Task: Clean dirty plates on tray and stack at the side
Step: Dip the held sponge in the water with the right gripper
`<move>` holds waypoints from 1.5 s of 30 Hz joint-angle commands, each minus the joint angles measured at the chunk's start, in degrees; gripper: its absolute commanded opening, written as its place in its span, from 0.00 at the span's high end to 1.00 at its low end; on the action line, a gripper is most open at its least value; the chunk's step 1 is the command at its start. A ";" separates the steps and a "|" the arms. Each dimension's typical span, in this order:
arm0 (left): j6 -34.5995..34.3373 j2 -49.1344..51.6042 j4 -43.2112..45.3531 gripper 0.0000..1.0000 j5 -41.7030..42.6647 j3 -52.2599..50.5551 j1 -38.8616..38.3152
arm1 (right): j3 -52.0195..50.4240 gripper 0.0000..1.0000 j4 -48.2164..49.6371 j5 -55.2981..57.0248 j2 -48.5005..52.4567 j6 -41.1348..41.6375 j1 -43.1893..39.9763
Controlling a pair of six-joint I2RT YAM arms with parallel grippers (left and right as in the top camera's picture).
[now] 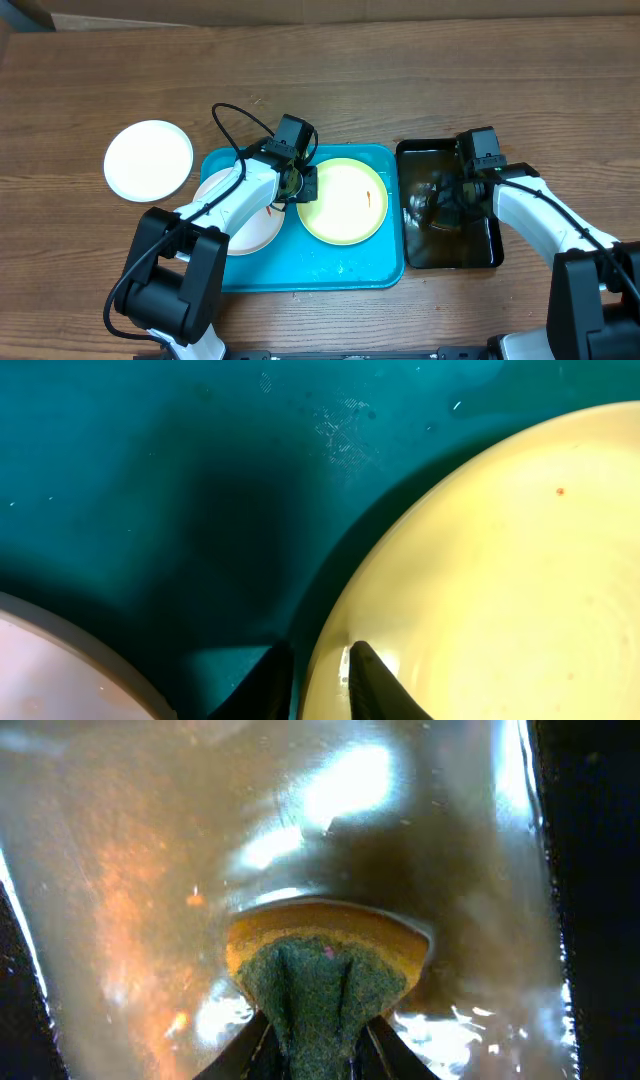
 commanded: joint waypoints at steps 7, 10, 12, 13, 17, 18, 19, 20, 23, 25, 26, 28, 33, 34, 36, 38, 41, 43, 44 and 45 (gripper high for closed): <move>0.92 0.74 -0.04 0.76 0.46 0.00 -0.13 | 3.10 0.96 -2.19 0.94 -1.07 -2.95 0.22; 0.90 0.74 -0.13 0.79 0.46 0.00 -0.13 | 7.78 0.96 -8.13 0.92 -2.47 -2.95 0.22; 0.90 0.74 -0.20 0.88 0.44 0.00 -0.13 | 11.13 0.96 -12.26 0.94 -3.30 -2.95 0.22; 0.87 0.74 -0.28 0.93 0.46 0.00 -0.13 | 12.81 0.96 -14.53 0.92 -3.63 -2.95 0.22; 0.85 0.74 -1.14 0.96 0.92 0.00 -0.13 | 15.04 0.96 -18.82 0.96 -3.80 -2.99 0.22; 0.85 0.74 -1.51 0.96 1.46 0.00 -0.11 | 14.73 0.96 -18.73 1.01 -3.80 -3.37 0.22; 0.79 0.74 -1.97 0.96 2.12 0.00 -0.11 | 14.14 0.96 -18.38 1.05 -3.78 -4.33 0.22; 0.74 0.74 -2.38 0.96 2.86 0.00 -0.11 | 13.51 0.96 -18.18 1.44 -3.78 -5.09 0.22; 0.74 0.74 -2.64 0.95 3.21 0.02 -0.11 | 12.87 0.96 -18.58 2.21 -3.65 -5.86 0.22; 0.74 0.72 -2.75 0.88 3.23 0.02 -0.11 | 12.90 0.96 -18.91 2.23 -3.65 -5.86 0.22; 0.83 0.72 -2.82 0.85 3.21 0.09 -0.11 | 12.90 0.96 -19.10 2.23 -3.65 -5.86 0.22; 0.92 0.70 -3.41 0.87 2.97 0.48 -0.04 | 12.92 0.96 -19.15 2.19 -3.65 -5.86 0.22; 4.13 0.70 -4.81 0.96 2.56 1.95 0.02 | 12.92 0.96 -19.45 0.26 -3.65 -8.20 0.22; 4.11 0.70 -5.05 0.96 2.62 2.05 0.00 | 12.92 0.96 -19.58 0.20 -3.65 -8.20 0.22; 4.11 0.70 -5.20 0.96 2.62 2.05 0.00 | 12.92 0.96 -20.33 0.39 -3.65 -8.96 0.22; 4.11 0.70 -5.31 0.96 2.60 2.05 0.00 | 12.92 0.96 -21.55 2.01 -3.67 -8.76 0.22; 4.11 0.70 -5.31 0.96 2.62 2.05 0.00 | 12.98 0.96 -21.33 0.22 -3.67 -7.98 0.24; 4.11 0.70 -5.29 0.96 2.62 2.05 0.00 | 13.49 0.96 -21.73 0.39 -3.67 -7.21 0.26; 4.11 0.70 -5.29 0.96 2.62 2.05 0.00 | 13.81 0.96 -21.55 -0.44 -3.67 -6.40 0.26; 4.11 0.70 -5.29 0.96 2.60 2.05 0.00 | 14.14 0.96 -21.35 -1.55 -3.67 -5.11 0.26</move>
